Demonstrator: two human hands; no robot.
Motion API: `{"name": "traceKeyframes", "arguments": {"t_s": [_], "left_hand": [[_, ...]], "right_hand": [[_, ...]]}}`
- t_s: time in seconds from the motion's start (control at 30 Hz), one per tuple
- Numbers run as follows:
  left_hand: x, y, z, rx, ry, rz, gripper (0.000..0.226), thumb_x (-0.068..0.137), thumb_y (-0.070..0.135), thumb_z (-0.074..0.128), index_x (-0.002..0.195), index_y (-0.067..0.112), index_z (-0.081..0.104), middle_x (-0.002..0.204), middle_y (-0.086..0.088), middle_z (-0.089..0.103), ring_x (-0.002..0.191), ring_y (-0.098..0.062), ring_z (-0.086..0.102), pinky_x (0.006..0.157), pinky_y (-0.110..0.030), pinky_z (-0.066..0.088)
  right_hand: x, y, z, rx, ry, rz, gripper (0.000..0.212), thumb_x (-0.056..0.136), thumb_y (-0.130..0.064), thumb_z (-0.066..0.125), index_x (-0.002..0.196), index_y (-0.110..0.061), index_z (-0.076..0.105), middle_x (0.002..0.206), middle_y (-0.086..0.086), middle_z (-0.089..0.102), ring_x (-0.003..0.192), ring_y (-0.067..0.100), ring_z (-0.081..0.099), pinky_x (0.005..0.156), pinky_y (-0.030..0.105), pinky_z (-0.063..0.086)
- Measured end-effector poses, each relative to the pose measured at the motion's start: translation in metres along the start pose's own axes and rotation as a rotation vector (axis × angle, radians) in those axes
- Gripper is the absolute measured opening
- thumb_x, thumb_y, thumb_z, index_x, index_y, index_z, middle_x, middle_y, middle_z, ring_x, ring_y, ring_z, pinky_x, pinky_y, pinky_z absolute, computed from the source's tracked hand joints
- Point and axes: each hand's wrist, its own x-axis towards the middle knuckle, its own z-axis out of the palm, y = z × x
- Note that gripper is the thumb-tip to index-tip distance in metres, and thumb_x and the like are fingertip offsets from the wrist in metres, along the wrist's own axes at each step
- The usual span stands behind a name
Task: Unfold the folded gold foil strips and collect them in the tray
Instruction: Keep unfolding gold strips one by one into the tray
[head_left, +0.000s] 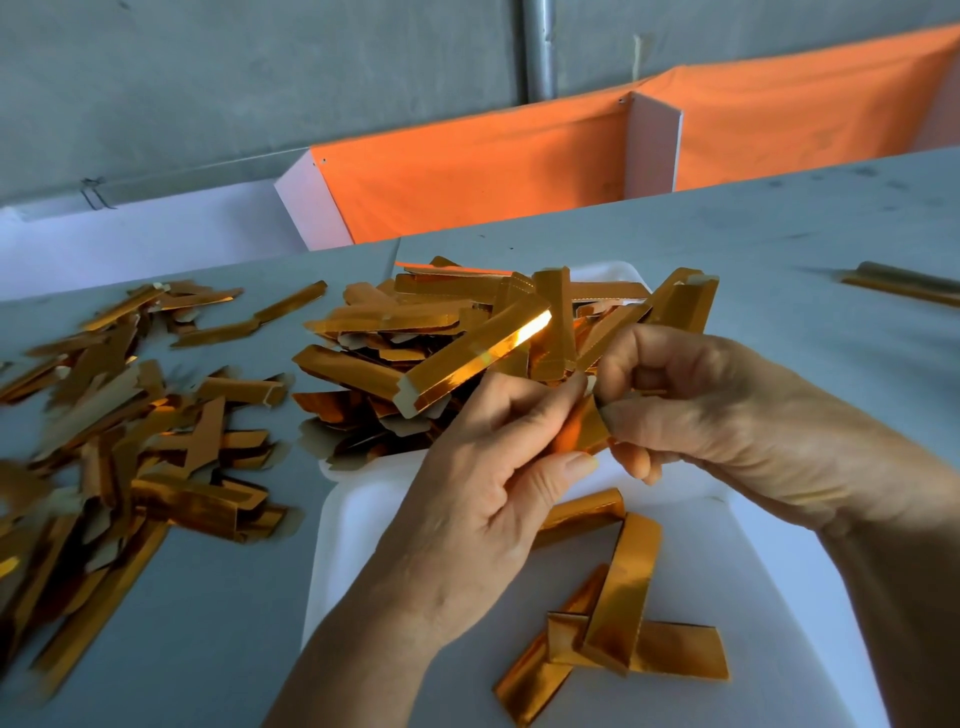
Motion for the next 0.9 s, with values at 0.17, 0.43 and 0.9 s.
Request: {"name": "traceKeyframes", "arguments": {"t_s": [0.17, 0.43, 0.9], "left_hand": [[0.0003, -0.0018, 0.0011, 0.022, 0.035, 0.000, 0.051, 0.088, 0.035, 0.050, 0.137, 0.023, 0.046, 0.109, 0.009, 0.049, 0.105, -0.005, 0.052, 0.078, -0.007, 0.044], [-0.0025, -0.0024, -0.0020, -0.144, 0.118, -0.042, 0.029, 0.080, 0.041, 0.062, 0.104, 0.030, 0.050, 0.096, 0.006, 0.066, 0.098, -0.017, 0.063, 0.076, -0.021, 0.052], [-0.0020, 0.0008, -0.0009, 0.000, 0.095, 0.009, 0.019, 0.084, 0.034, 0.063, 0.100, 0.025, 0.055, 0.092, 0.010, 0.061, 0.090, -0.007, 0.061, 0.068, -0.010, 0.047]], "right_hand": [[-0.0009, 0.0028, -0.0023, 0.147, -0.041, 0.028, 0.005, 0.073, -0.014, 0.066, 0.078, -0.013, 0.067, 0.060, 0.004, 0.055, 0.049, 0.012, 0.050, 0.048, 0.019, 0.043], [0.0006, 0.0070, -0.0076, 0.529, -0.163, 0.052, 0.016, 0.081, -0.018, 0.070, 0.095, -0.010, 0.068, 0.068, 0.004, 0.058, 0.054, 0.012, 0.057, 0.047, 0.021, 0.049], [0.0020, 0.0069, -0.0053, 0.338, -0.062, 0.155, 0.017, 0.065, -0.009, 0.073, 0.079, -0.012, 0.064, 0.059, 0.010, 0.057, 0.046, 0.016, 0.055, 0.042, 0.020, 0.047]]}}
